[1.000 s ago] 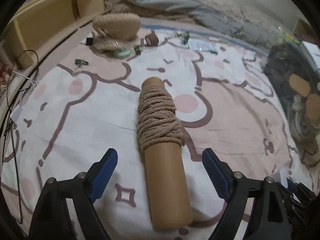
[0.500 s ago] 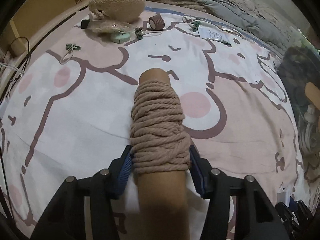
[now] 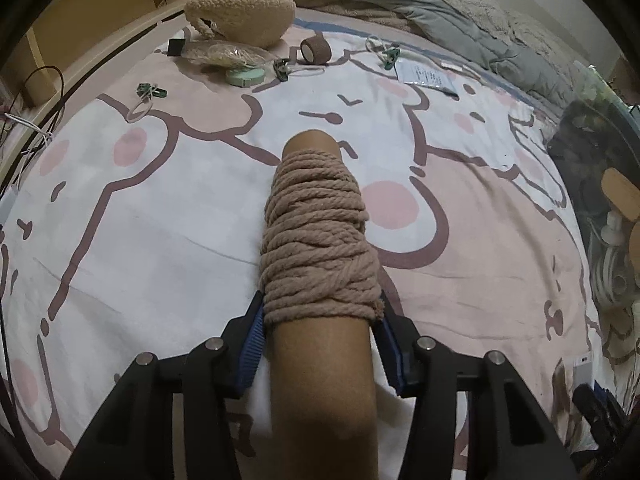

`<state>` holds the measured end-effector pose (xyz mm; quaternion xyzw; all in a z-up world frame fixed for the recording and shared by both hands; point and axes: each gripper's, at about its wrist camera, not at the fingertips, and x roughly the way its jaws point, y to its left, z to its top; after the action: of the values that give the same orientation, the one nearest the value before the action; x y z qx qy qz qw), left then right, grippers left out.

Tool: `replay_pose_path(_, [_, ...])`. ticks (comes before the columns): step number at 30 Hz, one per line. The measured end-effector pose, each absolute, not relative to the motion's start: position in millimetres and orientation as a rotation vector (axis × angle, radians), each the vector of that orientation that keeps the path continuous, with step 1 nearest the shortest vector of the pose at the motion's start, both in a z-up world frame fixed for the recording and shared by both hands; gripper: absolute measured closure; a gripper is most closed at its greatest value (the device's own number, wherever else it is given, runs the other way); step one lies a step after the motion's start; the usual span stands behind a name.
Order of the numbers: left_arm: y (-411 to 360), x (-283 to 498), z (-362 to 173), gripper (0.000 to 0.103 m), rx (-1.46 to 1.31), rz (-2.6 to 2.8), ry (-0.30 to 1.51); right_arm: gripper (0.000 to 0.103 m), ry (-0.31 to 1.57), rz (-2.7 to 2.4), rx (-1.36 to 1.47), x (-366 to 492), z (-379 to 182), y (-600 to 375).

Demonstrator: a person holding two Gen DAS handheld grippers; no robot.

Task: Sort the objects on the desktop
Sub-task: 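Lift the white charger with the right tool while the left tool lifts the rope-wrapped tube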

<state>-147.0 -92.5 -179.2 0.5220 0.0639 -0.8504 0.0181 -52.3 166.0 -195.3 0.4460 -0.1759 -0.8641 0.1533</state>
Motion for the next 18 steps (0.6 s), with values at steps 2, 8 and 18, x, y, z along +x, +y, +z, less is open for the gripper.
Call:
replay_pose_path(2, [-93.3, -142.3, -175.0, 0.053, 1.61, -2.658, 0.212, 0.066, -0.518, -2.478, 1.278, -52.9, -194.8, 167.5])
replay_pose_path(8, [-92.0, -126.5, -156.0, 0.053, 1.571, -2.72, 0.256, 0.067, -0.517, -2.478, 1.24, -49.4, -187.7, 168.4])
replay_pose_path(18, [-82.6, -100.0, -127.4, 0.053, 1.517, -2.819, 0.311, 0.067, -0.534, -2.486, 1.21, -46.0, -181.4, 172.5])
